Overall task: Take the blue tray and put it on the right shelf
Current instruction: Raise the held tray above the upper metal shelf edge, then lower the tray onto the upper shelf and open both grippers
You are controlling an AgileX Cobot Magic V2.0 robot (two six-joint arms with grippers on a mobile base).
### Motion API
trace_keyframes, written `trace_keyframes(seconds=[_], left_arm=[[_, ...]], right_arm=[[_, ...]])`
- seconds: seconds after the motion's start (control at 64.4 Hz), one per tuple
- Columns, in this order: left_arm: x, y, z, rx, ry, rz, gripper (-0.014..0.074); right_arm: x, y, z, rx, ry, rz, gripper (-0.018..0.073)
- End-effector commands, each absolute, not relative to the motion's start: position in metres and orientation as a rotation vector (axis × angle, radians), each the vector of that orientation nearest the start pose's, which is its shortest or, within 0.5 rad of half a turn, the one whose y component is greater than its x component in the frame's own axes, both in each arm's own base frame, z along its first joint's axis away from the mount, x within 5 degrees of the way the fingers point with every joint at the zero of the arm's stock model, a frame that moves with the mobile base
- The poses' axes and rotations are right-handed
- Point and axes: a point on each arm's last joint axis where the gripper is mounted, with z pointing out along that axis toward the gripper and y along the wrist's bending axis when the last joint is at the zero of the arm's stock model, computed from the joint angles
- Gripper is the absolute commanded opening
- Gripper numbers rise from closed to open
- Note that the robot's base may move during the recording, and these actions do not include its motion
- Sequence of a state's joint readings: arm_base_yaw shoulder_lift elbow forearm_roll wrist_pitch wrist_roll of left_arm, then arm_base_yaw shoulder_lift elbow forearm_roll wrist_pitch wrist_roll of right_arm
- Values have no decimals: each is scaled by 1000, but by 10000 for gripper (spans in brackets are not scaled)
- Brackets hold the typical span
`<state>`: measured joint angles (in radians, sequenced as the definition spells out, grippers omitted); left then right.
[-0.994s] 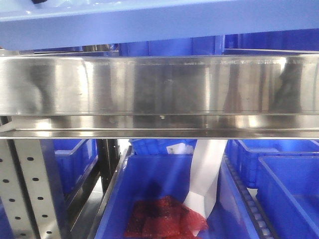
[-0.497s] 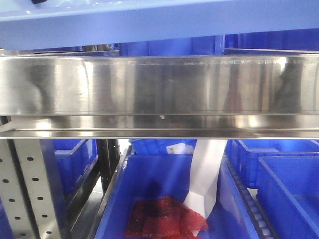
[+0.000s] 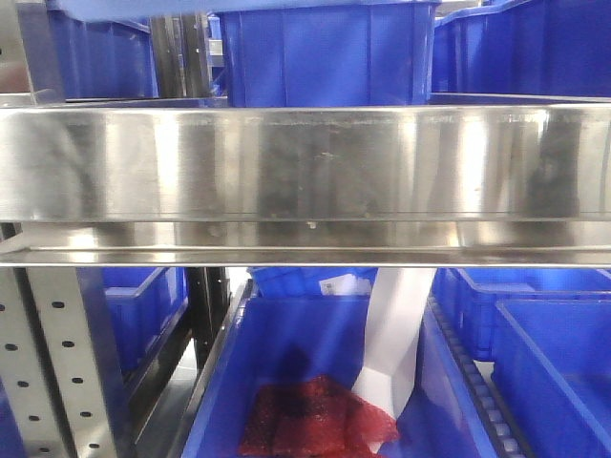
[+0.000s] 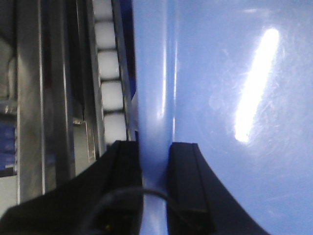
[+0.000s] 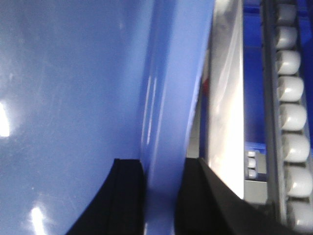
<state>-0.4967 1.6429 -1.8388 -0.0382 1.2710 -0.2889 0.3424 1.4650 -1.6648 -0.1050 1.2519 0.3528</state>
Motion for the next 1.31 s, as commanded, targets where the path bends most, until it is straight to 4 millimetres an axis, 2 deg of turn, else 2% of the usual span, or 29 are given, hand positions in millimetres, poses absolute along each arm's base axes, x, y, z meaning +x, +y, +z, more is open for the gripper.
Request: trace_keyframes(seconds=[0.0,0.218,0.388,0.451,0.575,0.668,0.746,0.792,0.855,1.025,1.134,1.29], left_arm=[[308,-175,429,301,2513,-419,-48],[343,-185,393,298,2569,-330,-48],[354,-189,381,298,2571,-312,-43],[355,-190,379,298,2571,-312,-25],[357,-191,378,297,2563,-315,109],[357,-191,378,297,2562,-315,278],[357,-191,378,297,2565,-314,428],[356,-191,377,298,2572,-311,512],[355,-190,377,300,2586,-309,568],[346,-189,384,313,2597,-307,556],[329,-185,408,335,2534,-327,556],[287,-180,450,429,2391,-289,527]], right_arm=[[289,90,439,-14,2448,190,55],[329,98,408,-10,2467,160,56],[348,102,387,-20,2497,120,60],[351,101,383,-21,2507,101,88],[353,101,381,-20,2513,92,308],[354,99,381,-15,2514,90,530],[353,98,381,-12,2518,88,647],[352,98,382,-11,2516,87,634],[349,97,386,-10,2508,89,629],[332,92,408,-5,2451,109,617],[312,86,429,0,2401,126,548],[273,74,454,4,2315,154,337]])
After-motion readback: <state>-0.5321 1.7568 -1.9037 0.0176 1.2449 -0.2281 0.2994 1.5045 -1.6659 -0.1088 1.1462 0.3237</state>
